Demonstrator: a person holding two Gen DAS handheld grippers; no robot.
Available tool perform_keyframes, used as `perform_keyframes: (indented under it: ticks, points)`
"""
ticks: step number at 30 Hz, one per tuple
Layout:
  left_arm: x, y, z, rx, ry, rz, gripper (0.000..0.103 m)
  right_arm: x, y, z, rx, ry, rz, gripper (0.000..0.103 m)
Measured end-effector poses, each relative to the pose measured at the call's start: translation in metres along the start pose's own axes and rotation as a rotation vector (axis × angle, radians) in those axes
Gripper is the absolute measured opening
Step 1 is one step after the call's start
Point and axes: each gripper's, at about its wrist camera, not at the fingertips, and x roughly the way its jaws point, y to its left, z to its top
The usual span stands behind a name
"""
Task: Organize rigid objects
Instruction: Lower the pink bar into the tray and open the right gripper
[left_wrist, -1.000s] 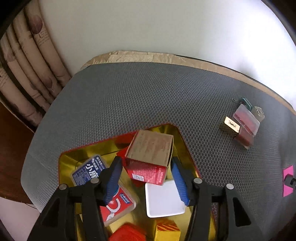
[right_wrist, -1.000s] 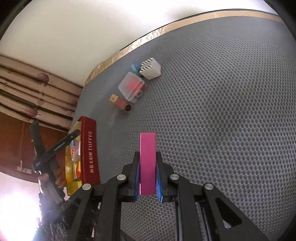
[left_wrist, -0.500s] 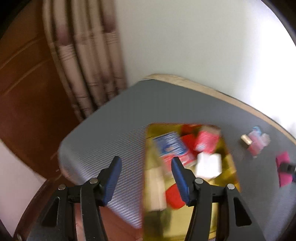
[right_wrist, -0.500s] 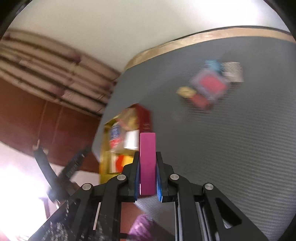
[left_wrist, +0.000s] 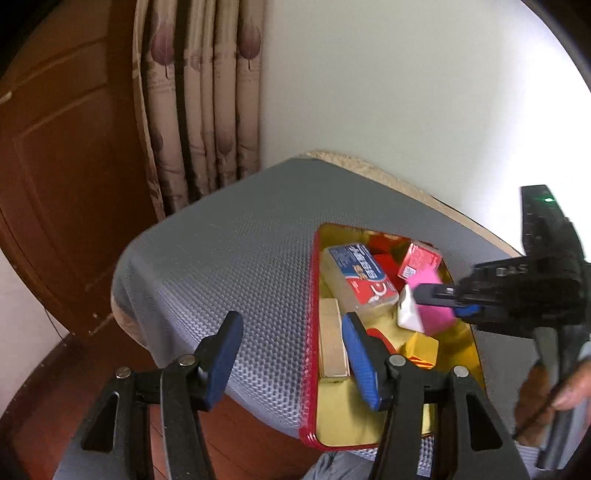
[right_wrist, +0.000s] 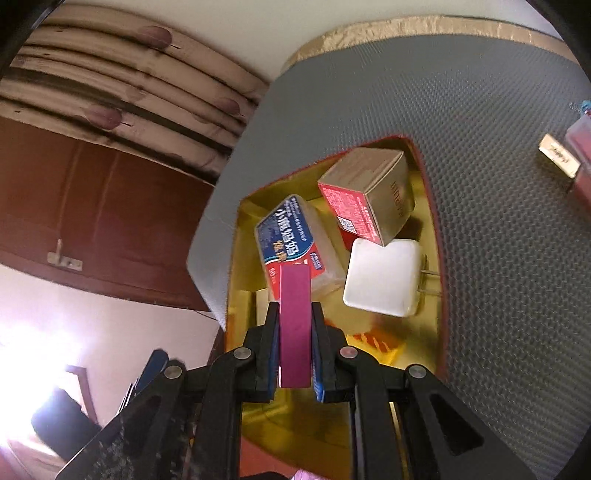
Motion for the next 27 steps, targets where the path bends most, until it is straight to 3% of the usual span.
perform_keyframes:
  ticks: [10,15,19,22,24,27]
  points:
    - [0.007,-0.003,-0.002,0.013,0.040,-0.030,0.057,0.032,0.016,0.007,-0.010,0.004,-0.074,0.017]
    - [0.010,-0.003,-0.002,0.020,0.047,-0.036,0.057,0.026,0.032,0.006,-0.055,-0.062,-0.092,0.021]
    - [0.006,-0.008,-0.004,0.032,0.038,-0.081,0.057,-0.023,0.005,-0.019,-0.081,-0.223,-0.131,0.058]
    - [0.003,-0.017,-0.007,0.063,0.048,-0.182,0.057,-0.063,-0.038,-0.043,-0.108,-0.339,-0.351,0.060]
    - [0.001,-0.027,-0.009,0.092,0.078,-0.258,0.057,-0.086,-0.073,-0.056,-0.120,-0.359,-0.558,0.060]
    - [-0.005,-0.049,-0.011,0.126,0.123,-0.354,0.057,-0.117,-0.113,-0.078,-0.146,-0.384,-0.801,0.062]
